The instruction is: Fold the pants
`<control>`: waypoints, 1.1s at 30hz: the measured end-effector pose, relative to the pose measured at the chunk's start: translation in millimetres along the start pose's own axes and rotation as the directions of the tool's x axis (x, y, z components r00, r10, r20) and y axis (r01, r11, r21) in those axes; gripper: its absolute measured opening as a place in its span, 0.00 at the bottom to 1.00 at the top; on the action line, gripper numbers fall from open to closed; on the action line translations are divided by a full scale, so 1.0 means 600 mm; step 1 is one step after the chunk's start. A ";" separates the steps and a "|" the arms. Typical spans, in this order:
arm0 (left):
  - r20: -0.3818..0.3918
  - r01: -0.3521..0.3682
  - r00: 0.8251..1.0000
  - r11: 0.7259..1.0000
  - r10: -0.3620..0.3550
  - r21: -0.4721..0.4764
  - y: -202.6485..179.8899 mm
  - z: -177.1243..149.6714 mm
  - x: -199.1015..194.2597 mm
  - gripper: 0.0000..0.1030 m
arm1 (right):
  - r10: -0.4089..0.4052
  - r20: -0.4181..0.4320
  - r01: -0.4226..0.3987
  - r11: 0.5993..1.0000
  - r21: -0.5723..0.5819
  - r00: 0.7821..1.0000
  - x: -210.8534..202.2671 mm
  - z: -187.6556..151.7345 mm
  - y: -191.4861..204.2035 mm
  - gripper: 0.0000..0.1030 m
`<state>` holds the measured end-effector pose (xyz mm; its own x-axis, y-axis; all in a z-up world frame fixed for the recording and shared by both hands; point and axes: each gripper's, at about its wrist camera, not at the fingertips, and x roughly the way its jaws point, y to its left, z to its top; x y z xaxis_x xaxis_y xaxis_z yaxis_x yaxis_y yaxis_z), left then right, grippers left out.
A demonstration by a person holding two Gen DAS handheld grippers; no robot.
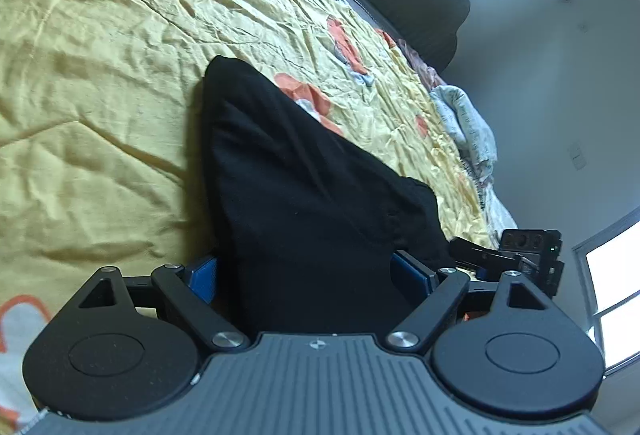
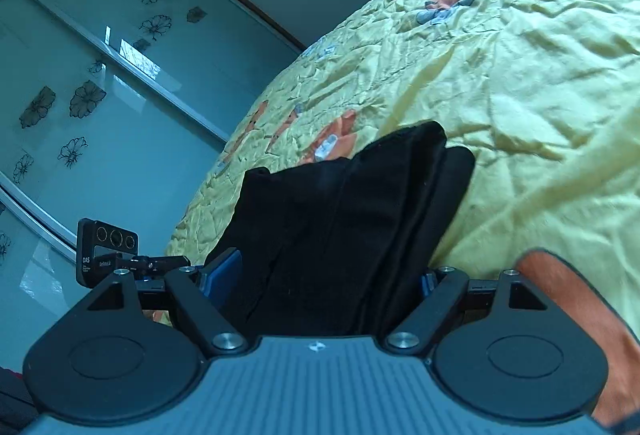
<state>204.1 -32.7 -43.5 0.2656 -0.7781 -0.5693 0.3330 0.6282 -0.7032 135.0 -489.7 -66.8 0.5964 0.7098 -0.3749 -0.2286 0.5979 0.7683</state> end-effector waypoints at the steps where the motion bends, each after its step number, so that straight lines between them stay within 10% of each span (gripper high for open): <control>1: 0.002 0.004 1.000 1.000 -0.004 -0.009 -0.003 0.000 0.005 0.82 | -0.010 -0.001 0.010 1.000 -0.005 1.000 0.007 0.002 0.003 0.79; 6: 0.034 -0.104 0.994 0.992 0.101 0.069 -0.032 -0.002 0.025 0.44 | -0.107 0.014 0.108 0.994 -0.015 0.994 0.022 0.004 0.008 0.36; 9: 0.054 -0.153 0.987 0.983 0.148 0.101 -0.031 -0.005 0.024 0.29 | -0.120 0.034 0.120 0.993 -0.008 0.992 0.015 -0.006 0.009 0.33; 33: 0.299 -0.389 0.904 0.878 0.305 0.280 -0.099 -0.005 -0.080 0.15 | -0.111 0.175 0.126 0.989 -0.082 0.978 0.059 0.009 0.151 0.25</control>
<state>169.0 -32.9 24.2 0.6119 -0.5126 -0.6023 0.4425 0.8531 -0.2765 139.5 -412.3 -7.6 0.7431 0.5633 -0.3613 -0.2135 0.7112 0.6698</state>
